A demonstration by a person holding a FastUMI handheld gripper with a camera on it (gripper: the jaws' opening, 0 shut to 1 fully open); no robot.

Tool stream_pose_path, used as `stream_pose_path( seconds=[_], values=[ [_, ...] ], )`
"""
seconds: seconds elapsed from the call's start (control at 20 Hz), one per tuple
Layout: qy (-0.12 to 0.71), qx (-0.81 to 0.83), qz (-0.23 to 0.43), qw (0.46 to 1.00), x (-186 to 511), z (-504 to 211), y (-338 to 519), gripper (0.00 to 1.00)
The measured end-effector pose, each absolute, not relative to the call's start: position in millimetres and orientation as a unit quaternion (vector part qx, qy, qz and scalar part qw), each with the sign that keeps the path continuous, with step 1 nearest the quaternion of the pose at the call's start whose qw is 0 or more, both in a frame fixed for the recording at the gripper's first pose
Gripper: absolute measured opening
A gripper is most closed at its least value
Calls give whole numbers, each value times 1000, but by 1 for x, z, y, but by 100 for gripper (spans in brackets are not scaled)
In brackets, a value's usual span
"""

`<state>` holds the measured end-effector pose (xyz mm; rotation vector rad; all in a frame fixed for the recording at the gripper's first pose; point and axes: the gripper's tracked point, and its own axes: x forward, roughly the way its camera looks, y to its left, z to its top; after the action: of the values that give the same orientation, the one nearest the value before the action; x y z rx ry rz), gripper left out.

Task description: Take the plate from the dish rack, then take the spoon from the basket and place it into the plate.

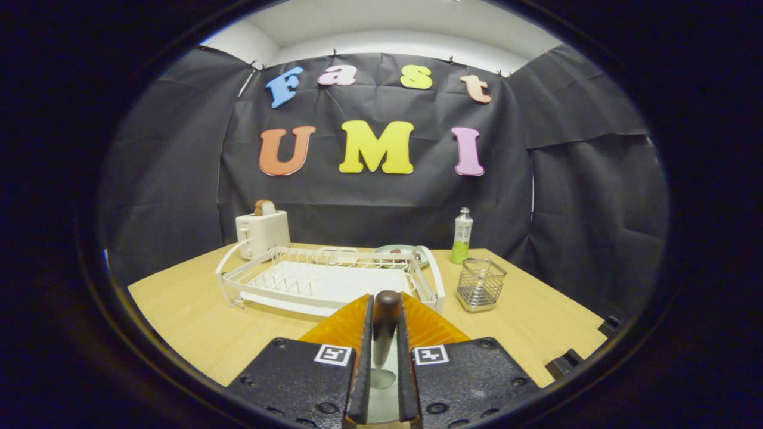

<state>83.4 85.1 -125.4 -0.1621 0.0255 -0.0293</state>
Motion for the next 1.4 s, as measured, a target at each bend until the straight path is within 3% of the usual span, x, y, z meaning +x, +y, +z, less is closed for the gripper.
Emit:
stream_pose_path(
  seconds=[0.05, 0.2, 0.35, 0.95, 1.4],
  values=[
    [6, -74, -17, 997, 83, -121, 83, 27],
    [-2, -69, -28, 997, 82, -114, 74, 63],
    [-8, -62, -30, 998, 74, -108, 70, 67],
    [-31, -50, 1, 998, 27, -71, 72, 99],
    [-47, -42, 17, 998, -35, -42, 46, 100]
  ],
)
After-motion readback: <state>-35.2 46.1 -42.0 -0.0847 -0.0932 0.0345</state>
